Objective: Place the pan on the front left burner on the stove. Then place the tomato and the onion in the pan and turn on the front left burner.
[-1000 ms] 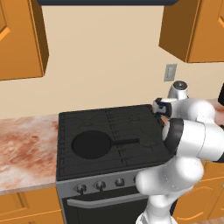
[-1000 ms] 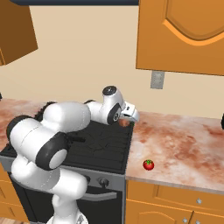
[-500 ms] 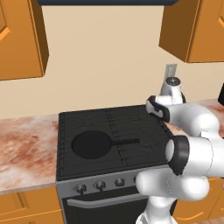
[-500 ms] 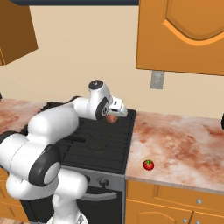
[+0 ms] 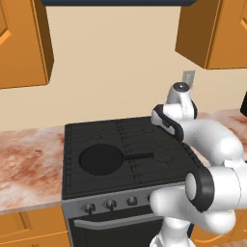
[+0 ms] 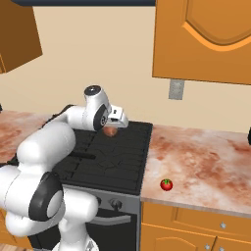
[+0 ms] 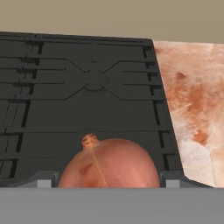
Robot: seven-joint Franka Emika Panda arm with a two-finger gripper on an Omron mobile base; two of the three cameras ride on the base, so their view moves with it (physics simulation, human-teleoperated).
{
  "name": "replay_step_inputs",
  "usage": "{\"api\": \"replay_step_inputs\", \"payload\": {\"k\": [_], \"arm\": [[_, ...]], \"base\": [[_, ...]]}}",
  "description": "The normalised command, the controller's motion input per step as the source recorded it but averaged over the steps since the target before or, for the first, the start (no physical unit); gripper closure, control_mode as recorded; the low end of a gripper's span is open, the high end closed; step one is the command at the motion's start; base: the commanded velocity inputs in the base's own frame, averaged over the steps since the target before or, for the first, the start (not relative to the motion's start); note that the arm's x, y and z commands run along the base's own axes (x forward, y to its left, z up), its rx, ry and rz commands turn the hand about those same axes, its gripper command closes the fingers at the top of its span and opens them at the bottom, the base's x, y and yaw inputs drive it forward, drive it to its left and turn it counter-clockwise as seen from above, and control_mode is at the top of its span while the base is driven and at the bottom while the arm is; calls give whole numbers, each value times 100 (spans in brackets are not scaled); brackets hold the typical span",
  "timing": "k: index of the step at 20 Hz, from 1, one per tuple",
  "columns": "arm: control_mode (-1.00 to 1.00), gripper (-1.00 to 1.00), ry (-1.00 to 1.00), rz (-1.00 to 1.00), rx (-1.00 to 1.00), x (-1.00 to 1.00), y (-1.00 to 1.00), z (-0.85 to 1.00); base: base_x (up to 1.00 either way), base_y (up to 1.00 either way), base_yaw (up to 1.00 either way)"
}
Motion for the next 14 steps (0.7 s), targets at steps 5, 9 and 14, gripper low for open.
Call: {"api": "replay_step_inputs", "payload": {"k": [5, 9, 14], "arm": [[-100, 100, 3, 11, 1, -14, 50, 7], [-100, 100, 0, 12, 1, -21, 39, 1], [-100, 100, 0, 14, 1, -31, 33, 0]], "base": [[0, 0, 0], [0, 0, 0], [0, 0, 0]]}}
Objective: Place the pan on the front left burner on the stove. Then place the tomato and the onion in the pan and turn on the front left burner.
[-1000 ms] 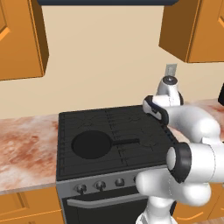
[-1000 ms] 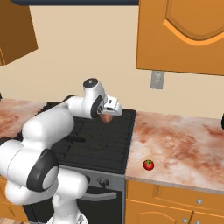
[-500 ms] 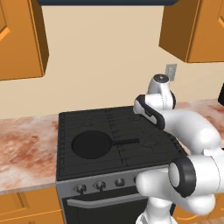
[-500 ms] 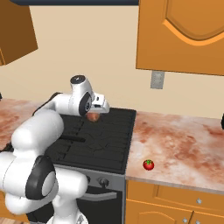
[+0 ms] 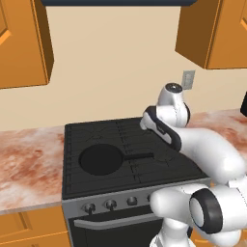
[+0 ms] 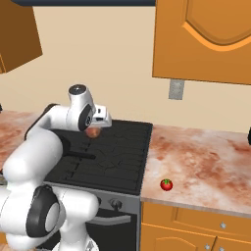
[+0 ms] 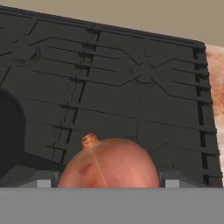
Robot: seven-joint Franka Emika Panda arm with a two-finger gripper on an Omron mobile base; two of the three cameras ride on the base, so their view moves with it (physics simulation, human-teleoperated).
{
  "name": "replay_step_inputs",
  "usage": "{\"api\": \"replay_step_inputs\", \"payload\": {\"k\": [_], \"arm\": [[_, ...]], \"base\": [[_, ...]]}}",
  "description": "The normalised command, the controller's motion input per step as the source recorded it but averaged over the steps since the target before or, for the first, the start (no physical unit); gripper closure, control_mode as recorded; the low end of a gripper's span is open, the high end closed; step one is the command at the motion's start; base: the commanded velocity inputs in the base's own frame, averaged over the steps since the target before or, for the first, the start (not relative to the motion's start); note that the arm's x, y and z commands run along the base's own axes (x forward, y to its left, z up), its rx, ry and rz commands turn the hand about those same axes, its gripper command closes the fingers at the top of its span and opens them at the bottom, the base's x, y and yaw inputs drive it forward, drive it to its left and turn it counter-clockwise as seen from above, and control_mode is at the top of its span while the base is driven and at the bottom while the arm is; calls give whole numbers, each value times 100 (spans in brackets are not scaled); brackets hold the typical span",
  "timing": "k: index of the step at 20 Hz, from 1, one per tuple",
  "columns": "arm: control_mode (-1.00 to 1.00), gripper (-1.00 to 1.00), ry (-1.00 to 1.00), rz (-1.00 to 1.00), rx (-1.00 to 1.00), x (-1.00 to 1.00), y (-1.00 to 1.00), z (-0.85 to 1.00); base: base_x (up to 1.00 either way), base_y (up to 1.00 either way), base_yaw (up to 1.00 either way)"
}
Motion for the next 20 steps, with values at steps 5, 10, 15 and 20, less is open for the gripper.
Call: {"api": "replay_step_inputs", "payload": {"k": [5, 10, 15, 20], "arm": [[-100, 100, 0, 12, 0, -45, 31, 0], [-100, 100, 1, 12, 1, -28, 37, 0], [-100, 100, 1, 11, 2, 0, 42, 4], [-100, 100, 7, 10, 2, 0, 48, 9]], "base": [[0, 0, 0], [0, 0, 0], [0, 0, 0], [0, 0, 0]]}}
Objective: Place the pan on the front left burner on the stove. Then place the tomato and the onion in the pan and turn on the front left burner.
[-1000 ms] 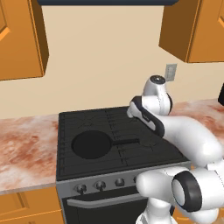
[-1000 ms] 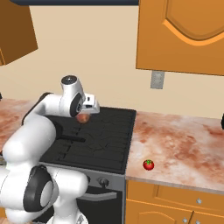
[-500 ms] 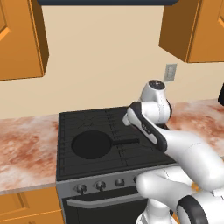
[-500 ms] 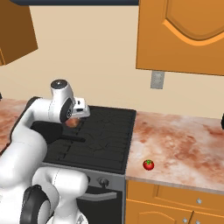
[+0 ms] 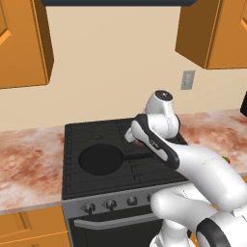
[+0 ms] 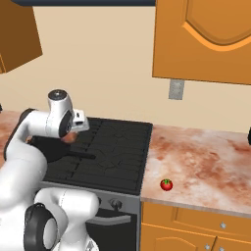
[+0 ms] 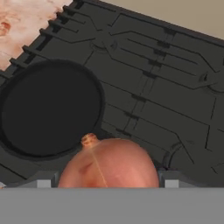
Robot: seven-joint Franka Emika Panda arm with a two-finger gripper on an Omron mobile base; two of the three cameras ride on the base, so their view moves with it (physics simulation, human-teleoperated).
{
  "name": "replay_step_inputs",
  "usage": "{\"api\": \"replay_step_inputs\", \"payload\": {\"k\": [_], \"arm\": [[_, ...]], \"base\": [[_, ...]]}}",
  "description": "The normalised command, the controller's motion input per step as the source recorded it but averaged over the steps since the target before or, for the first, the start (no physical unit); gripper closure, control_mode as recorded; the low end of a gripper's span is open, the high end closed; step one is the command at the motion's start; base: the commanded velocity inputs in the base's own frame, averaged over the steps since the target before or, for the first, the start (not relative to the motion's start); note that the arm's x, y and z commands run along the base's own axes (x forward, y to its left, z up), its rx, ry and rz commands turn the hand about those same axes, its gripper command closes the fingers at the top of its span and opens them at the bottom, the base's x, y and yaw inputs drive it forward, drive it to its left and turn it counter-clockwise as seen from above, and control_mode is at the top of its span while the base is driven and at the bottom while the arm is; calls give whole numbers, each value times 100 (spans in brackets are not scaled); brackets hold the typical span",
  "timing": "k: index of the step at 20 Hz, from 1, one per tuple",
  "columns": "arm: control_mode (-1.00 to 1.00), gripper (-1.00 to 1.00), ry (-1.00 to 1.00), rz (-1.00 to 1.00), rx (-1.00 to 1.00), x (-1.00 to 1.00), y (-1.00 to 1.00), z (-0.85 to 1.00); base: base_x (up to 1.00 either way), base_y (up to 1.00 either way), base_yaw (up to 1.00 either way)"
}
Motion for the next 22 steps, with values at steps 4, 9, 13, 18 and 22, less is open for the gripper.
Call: {"api": "replay_step_inputs", "payload": {"k": [4, 9, 13, 18, 22], "arm": [[-100, 100, 9, 7, 0, 0, 49, 9], [-100, 100, 11, 4, 0, -1, 38, 1], [-100, 100, 8, 3, 0, -4, 29, 0], [-100, 100, 3, 2, 0, -7, 20, -3], [-100, 100, -3, 3, 0, -3, 12, -18]], "base": [[0, 0, 0], [0, 0, 0], [0, 0, 0], [0, 0, 0], [0, 0, 0]]}}
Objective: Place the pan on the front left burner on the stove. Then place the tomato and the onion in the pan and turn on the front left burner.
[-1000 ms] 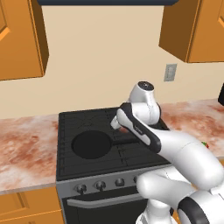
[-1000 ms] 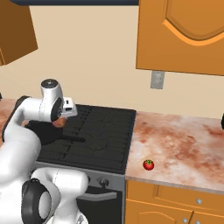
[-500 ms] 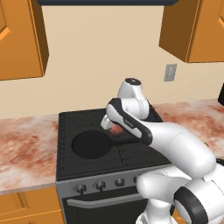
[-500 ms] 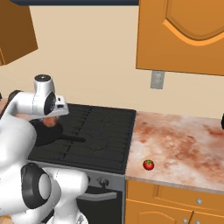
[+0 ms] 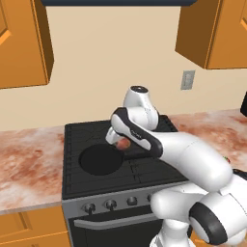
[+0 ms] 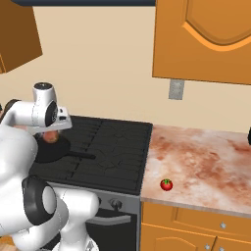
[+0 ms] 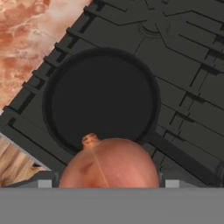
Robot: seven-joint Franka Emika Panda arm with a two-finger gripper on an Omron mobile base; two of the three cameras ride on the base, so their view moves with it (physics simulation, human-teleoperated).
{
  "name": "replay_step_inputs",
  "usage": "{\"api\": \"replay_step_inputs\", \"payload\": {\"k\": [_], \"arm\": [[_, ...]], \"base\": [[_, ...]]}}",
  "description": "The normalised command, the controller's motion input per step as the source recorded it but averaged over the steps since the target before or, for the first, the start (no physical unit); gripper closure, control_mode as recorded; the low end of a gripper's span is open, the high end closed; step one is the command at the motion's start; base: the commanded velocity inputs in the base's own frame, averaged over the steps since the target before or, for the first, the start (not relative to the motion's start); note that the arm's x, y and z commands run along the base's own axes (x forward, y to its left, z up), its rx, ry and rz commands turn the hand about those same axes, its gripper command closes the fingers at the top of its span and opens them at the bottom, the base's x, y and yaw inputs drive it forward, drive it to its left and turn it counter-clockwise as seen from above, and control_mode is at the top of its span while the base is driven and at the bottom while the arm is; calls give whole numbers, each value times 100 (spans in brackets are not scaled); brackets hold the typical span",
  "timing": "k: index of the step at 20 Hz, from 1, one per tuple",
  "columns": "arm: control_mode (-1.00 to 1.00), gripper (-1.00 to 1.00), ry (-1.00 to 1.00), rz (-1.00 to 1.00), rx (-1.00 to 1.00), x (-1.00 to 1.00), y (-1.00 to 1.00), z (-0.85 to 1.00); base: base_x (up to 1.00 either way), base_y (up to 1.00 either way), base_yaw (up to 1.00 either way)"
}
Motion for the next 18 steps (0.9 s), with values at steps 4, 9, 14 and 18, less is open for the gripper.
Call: {"api": "replay_step_inputs", "payload": {"k": [4, 9, 14, 18], "arm": [[-100, 100, -13, 3, 0, 0, 15, -30], [-100, 100, -14, 2, -1, 0, 17, -26], [-100, 100, -1, 0, 0, 0, 11, -5], [-100, 100, 0, 0, -1, 0, 10, -8]], "base": [[0, 0, 0], [0, 0, 0], [0, 0, 0], [0, 0, 0]]}}
